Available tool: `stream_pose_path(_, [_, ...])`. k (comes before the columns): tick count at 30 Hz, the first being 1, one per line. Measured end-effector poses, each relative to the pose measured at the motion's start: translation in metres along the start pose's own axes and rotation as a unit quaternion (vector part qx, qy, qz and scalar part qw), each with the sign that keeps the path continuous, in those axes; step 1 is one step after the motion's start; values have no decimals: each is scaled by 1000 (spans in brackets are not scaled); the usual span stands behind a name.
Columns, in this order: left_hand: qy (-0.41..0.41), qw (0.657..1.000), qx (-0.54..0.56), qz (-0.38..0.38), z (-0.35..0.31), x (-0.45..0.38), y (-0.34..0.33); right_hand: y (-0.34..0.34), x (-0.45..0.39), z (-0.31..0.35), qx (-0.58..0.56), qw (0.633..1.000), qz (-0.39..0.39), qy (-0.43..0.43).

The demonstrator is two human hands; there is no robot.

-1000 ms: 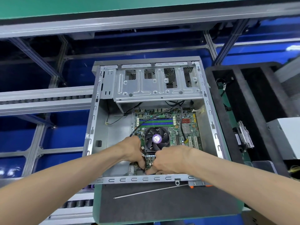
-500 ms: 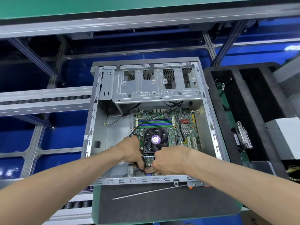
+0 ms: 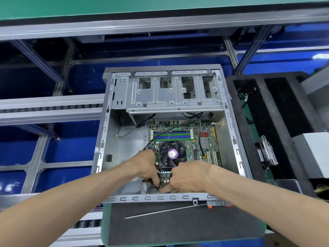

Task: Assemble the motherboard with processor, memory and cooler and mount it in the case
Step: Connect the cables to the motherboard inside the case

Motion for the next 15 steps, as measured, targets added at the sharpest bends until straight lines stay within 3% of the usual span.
stream_pose_path(10, [-1,1000,-17,2,-2,-1,0,-5,-1,-2,-29,999,12,-13])
stream_pose_path(15, [-2,1000,-22,9,-2,-1,1,-5,0,-5,8,1000,-4,-15])
Point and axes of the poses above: each hand's wrist, its own x-axis away from the middle knuckle, its own y-axis out of the back of the hand, z = x × y, the point moved 9 cm from there along -x, towards the middle knuckle, and after that the axes turned 7 degrees about -z, right-handed, at the moved point
